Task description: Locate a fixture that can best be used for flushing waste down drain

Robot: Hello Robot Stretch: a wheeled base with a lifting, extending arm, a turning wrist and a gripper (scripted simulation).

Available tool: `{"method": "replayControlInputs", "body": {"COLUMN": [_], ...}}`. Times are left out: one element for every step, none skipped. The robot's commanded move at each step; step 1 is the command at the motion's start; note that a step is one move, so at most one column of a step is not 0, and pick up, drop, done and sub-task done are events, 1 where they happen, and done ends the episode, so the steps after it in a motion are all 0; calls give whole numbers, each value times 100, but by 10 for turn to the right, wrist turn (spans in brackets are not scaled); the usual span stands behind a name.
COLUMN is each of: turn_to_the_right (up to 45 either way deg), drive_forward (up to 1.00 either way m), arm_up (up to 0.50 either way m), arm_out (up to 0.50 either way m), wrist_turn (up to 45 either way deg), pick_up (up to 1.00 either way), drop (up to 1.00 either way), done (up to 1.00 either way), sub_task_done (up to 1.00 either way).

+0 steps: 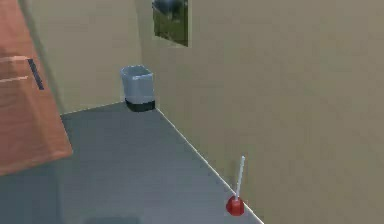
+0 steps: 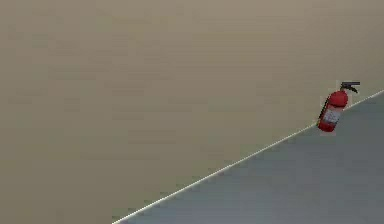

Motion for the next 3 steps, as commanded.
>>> {"method": "replayControlInputs", "body": {"turn_to_the_right": [450, 450, 450], "drive_forward": [0, 0, 0], "arm_up": [0, 0, 0], "arm_out": [0, 0, 0], "wrist_turn": [0, 0, 0], "pick_up": [0, 0, 0], "drop": [0, 0, 0], "done": [0, 0, 0], "sub_task_done": [0, 0, 0]}}
